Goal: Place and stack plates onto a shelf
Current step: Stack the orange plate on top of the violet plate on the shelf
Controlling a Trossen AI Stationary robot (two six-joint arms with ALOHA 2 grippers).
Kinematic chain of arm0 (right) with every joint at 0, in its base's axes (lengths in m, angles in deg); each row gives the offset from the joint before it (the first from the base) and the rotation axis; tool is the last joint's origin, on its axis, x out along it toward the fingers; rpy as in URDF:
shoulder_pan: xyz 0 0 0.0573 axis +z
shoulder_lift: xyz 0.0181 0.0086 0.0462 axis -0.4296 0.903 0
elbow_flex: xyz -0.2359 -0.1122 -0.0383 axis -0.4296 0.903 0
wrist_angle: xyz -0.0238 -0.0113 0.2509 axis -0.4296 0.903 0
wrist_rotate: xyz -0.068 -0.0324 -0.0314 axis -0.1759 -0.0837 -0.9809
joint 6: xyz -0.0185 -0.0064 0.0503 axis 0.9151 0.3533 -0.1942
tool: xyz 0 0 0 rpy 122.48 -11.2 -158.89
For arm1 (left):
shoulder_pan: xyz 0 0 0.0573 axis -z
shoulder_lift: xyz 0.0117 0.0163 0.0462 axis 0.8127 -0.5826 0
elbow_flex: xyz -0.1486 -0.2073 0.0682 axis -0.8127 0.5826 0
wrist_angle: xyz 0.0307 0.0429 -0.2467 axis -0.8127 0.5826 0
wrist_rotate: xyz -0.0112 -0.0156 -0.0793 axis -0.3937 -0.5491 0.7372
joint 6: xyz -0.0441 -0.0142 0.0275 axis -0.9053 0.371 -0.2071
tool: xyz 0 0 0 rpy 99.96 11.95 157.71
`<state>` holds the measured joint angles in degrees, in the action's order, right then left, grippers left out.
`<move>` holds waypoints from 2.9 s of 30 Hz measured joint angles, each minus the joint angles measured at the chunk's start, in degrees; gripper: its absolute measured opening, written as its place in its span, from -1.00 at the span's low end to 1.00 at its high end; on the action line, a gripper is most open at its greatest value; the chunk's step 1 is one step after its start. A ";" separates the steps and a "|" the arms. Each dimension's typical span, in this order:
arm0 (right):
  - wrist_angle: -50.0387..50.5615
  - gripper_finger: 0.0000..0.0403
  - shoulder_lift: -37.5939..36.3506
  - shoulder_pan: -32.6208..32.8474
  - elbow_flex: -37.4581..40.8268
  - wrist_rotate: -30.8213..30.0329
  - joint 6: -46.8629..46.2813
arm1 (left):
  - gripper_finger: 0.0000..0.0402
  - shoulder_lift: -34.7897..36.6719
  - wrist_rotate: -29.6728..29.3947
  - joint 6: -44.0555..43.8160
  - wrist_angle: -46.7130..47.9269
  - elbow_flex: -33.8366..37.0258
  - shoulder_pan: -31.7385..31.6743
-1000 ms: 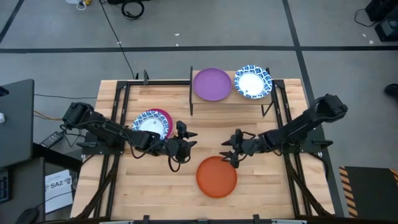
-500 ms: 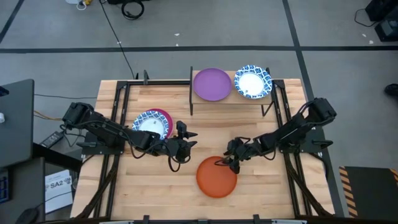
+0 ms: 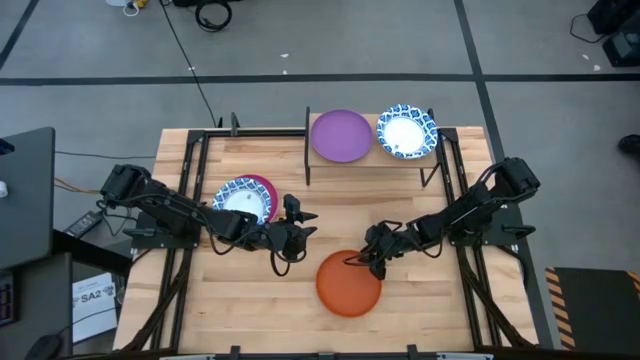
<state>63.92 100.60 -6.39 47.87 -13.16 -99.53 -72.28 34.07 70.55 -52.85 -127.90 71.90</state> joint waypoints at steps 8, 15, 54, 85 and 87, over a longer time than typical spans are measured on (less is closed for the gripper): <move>-0.04 -0.62 0.00 0.02 0.04 0.00 -1.93 | -0.08 0.00 -0.02 -1.82 0.02 0.00 0.01; -0.60 -0.82 -0.04 0.02 0.04 -0.07 -7.73 | -0.08 0.00 -0.30 -7.87 0.02 0.00 0.24; -1.49 -0.92 -0.02 -7.06 -21.07 1.53 -0.98 | -0.08 34.56 8.85 -63.38 71.68 0.02 16.53; 55.64 -0.90 -0.09 -41.70 -62.55 13.22 20.81 | -0.08 34.53 6.34 -63.47 74.71 0.02 18.75; 56.90 -0.90 -0.09 -44.55 -63.31 13.34 20.97 | -0.08 34.53 6.34 -63.49 74.59 0.02 18.75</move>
<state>120.82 100.51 -50.94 -15.44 0.19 -78.56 -37.75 40.41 7.06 21.74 -127.88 90.66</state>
